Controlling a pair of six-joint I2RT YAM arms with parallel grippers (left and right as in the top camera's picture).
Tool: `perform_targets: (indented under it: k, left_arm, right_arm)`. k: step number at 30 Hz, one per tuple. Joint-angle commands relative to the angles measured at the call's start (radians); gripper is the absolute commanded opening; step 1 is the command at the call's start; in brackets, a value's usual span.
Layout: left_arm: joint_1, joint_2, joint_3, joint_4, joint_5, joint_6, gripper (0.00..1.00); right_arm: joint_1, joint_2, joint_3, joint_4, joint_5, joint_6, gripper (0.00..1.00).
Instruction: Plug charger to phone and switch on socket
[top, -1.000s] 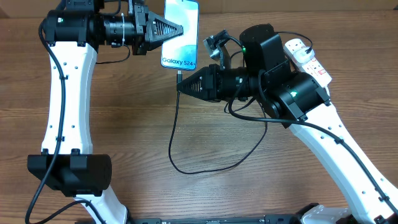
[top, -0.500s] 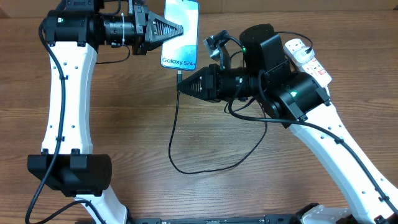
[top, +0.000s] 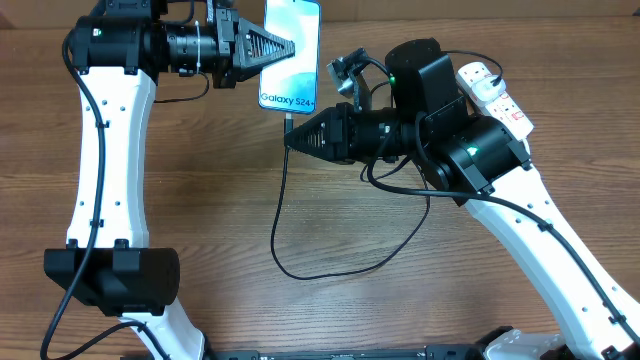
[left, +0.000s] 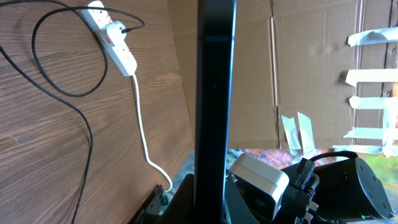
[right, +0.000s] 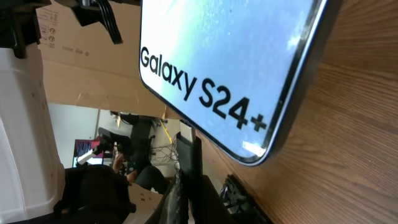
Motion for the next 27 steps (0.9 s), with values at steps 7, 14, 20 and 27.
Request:
perform_targets:
  k: [7, 14, 20, 27]
  left_arm:
    - [-0.009, -0.004, 0.009, -0.007, 0.053, 0.031, 0.04]
    - [-0.009, -0.004, 0.009, -0.010, 0.052, 0.046, 0.04]
    - [-0.009, -0.004, 0.009, -0.010, 0.007, 0.045, 0.04]
    - [-0.009, -0.004, 0.009, -0.014, 0.008, 0.045, 0.04]
  right_arm:
    - [0.006, 0.017, 0.011, 0.006, 0.005, 0.018, 0.04]
    - [0.006, 0.018, 0.011, 0.009, 0.003, 0.019, 0.04]
    - [0.006, 0.018, 0.011, 0.009, -0.014, 0.019, 0.04]
    - [0.006, 0.019, 0.011, 0.018, -0.013, 0.019, 0.04]
